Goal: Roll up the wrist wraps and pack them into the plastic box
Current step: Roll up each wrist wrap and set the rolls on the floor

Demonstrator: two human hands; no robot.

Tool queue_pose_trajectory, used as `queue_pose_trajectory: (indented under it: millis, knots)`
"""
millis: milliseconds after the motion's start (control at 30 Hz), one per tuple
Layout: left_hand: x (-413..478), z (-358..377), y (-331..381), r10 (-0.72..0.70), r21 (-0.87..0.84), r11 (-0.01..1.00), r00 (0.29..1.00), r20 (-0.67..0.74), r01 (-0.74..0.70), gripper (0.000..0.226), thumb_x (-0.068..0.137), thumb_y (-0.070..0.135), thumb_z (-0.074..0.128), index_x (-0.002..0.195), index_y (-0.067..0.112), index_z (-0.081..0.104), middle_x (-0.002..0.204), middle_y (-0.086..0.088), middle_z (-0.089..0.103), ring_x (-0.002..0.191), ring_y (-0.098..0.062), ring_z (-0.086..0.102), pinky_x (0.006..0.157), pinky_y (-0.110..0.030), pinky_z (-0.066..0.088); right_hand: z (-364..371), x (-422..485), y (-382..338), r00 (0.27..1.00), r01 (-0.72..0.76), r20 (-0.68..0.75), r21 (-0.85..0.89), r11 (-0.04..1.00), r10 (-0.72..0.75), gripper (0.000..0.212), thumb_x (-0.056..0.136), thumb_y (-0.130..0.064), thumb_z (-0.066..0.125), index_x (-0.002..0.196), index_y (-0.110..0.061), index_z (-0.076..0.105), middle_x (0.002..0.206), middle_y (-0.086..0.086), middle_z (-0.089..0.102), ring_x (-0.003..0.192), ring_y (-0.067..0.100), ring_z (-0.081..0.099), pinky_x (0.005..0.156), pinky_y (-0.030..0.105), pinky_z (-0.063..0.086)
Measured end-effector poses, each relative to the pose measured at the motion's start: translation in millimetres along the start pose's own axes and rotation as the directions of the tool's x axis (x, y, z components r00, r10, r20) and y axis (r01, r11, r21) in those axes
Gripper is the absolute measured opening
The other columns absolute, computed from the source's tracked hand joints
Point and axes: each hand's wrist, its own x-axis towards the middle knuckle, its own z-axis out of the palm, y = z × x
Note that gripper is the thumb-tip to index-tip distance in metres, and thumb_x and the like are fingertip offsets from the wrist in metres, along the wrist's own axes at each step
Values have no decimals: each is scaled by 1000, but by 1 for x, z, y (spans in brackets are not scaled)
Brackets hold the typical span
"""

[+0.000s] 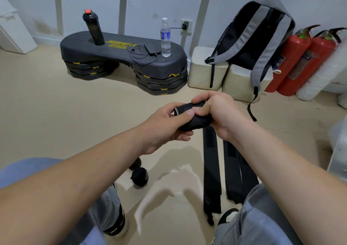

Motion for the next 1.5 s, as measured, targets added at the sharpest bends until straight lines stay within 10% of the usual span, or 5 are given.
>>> queue_pose_trajectory:
  millis: [233,467,900,1333,1500]
  knots:
    - [9,2,-16,-73,38,997,997,3,72,29,101,20,71,125,7,62,112,-20,70,79,-31,71,67,-29,59,-3,-12,27,997,-59,-47,-48,997,57,30,87,9,60,95,-17,72,106,12,70,102,38,69,88,51,62]
    - [42,-21,-87,-176,267,947,983,-45,182,19,99,15,72,115,8,63,103,-19,73,68,-26,66,63,-32,57,-6,9,96,968,-164,95,-470,867,234,16,105,-21,59,118,-23,69,116,5,72,109,25,68,91,52,62]
    - [121,-102,-210,-296,403,819,903,-311,407,22,96,29,72,111,15,64,105,-8,70,88,-23,67,71,-34,57,57,118,241,826,-469,116,-402,786,552,27,108,-42,50,120,-24,66,116,9,71,107,32,71,92,50,63]
    - [154,-148,-309,-59,970,69,972,-228,232,46,100,30,61,144,20,50,131,-6,56,113,-30,56,83,-37,34,77,144,312,675,-645,92,-408,646,732,39,107,-45,51,131,-17,61,118,9,71,105,29,72,91,47,62]
    - [153,-152,-318,-69,965,-32,962,-262,261,45,96,26,64,138,16,51,126,-6,59,113,-30,55,80,-37,27,71,145,315,669,-644,94,-421,639,737,40,106,-44,54,134,-17,58,118,10,71,107,29,72,96,50,60]
